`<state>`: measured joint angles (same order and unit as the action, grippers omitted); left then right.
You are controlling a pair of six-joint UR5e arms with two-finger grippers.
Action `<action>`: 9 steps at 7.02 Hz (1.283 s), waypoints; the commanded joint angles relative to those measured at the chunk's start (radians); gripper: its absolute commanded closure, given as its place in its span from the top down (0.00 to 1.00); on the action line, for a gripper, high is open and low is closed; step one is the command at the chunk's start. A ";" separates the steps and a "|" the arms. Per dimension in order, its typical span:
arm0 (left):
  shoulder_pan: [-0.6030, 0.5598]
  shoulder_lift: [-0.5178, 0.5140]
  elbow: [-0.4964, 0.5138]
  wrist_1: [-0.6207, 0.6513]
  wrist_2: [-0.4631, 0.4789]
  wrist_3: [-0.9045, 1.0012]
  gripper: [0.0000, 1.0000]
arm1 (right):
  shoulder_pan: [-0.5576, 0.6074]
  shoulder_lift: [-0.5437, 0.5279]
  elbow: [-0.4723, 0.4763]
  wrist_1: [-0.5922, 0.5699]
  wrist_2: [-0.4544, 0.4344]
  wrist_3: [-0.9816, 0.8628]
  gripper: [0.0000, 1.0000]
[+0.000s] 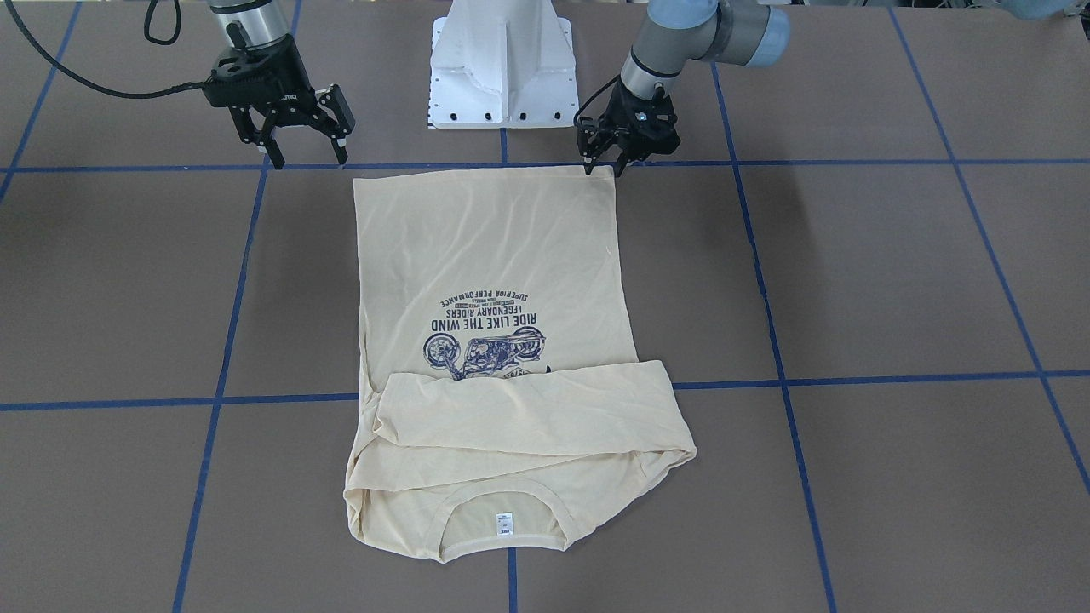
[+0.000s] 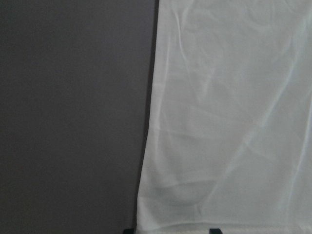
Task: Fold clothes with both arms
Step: 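Lower both grippers onto the hem corners and grasp them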
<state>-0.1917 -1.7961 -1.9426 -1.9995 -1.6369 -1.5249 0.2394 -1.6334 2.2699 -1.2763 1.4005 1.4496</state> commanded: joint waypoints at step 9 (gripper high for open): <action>0.015 0.009 -0.009 0.008 0.002 -0.007 0.00 | -0.009 0.001 -0.001 -0.001 -0.002 0.001 1.00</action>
<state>-0.1744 -1.7891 -1.9415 -1.9923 -1.6354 -1.5297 0.2347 -1.6322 2.2701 -1.2766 1.4003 1.4500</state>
